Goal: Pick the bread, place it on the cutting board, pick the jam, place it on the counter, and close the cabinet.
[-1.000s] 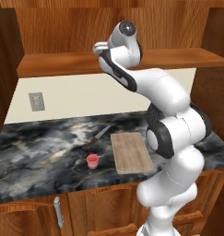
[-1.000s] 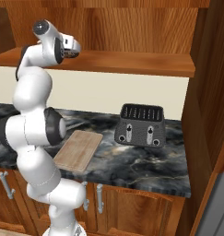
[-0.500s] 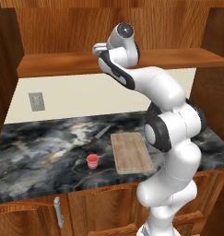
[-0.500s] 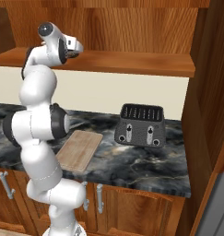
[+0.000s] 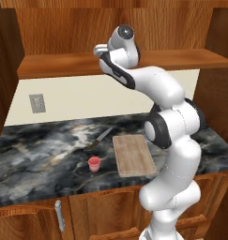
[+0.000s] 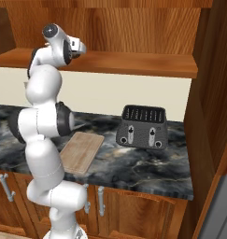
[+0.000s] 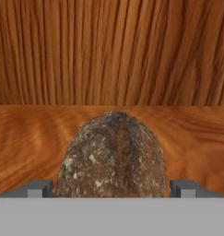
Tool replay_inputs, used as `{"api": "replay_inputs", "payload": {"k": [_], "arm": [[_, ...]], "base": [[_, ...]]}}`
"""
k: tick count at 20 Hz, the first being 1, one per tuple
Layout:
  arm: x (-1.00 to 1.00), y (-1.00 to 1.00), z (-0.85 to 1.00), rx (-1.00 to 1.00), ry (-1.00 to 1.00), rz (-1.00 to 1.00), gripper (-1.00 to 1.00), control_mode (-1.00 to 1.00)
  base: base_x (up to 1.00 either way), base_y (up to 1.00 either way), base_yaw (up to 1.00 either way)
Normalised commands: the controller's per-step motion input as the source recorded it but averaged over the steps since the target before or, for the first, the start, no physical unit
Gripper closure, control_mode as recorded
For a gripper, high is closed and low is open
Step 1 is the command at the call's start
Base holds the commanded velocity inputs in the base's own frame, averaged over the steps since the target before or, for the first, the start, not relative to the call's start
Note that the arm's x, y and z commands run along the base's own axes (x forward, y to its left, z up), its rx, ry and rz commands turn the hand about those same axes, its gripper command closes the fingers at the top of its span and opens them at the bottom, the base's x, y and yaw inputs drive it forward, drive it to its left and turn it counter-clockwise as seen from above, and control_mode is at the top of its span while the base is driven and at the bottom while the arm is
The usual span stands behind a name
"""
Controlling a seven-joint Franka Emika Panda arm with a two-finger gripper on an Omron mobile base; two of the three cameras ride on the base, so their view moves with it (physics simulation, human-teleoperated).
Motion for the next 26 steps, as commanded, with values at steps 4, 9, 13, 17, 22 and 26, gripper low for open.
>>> {"api": "replay_inputs", "payload": {"k": [4,9,13,17,22,26], "arm": [[0.24,0.00,-0.07,0.00,0.00,0.00,-1.00,-1.00],[0.19,0.02,-0.14,0.00,0.00,0.00,-1.00,-1.00],[0.17,0.04,-0.13,0.00,0.00,0.00,1.00,-1.00],[0.02,0.00,0.00,0.00,0.00,0.00,1.00,-1.00],[-0.18,0.00,0.00,0.00,0.00,0.00,1.00,-1.00],[-0.35,0.00,0.00,0.00,0.00,0.00,1.00,-1.00]], "base": [[0.00,0.00,0.00],[0.00,0.00,0.00],[0.00,0.00,0.00],[0.00,0.00,0.00],[0.00,0.00,0.00],[0.00,0.00,0.00]]}}
